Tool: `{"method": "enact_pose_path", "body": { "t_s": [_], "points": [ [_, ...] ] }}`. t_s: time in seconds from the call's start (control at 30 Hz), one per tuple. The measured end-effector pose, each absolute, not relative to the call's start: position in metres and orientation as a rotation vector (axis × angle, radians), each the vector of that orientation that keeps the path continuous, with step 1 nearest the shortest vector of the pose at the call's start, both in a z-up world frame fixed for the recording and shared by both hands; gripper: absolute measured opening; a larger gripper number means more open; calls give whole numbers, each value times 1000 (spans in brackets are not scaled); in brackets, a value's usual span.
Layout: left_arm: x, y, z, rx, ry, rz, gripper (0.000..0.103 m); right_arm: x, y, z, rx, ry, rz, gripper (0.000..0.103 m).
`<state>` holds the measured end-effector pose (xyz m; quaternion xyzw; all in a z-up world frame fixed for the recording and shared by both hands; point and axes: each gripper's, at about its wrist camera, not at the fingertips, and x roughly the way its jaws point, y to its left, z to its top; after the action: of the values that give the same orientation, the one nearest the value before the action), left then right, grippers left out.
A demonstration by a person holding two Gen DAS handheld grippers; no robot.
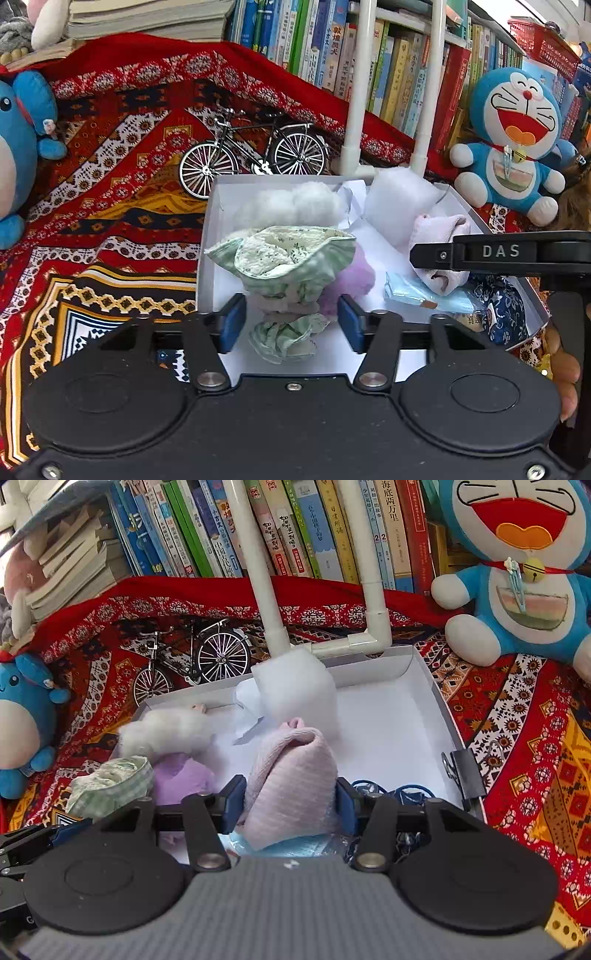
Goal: Organize soft objects
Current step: 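Open both grippers to drop the cloth and hat into the tray, then move both grippers back toward the gold sequin bow and green scrunchie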
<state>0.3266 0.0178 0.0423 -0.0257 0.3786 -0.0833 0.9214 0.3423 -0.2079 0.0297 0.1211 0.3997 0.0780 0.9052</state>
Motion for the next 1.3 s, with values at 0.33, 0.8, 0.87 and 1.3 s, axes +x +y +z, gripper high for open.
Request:
{"method": "enact_pose_path", "body": {
  "t_s": [0.33,0.8,0.87,1.3],
  "points": [
    [311,20,64,-64,746,-159,80,322,-213,55,244,767,180,83],
    [257,24,140,-83,622,-215,86,257,-238,118,190,619,226,99],
    [244,19,152,-68,603,-241,86,242,-246,128,177,597,229,101],
    [176,-63,181,46,593,-445,87,162,-302,150,155,557,190,103]
  ]
}}
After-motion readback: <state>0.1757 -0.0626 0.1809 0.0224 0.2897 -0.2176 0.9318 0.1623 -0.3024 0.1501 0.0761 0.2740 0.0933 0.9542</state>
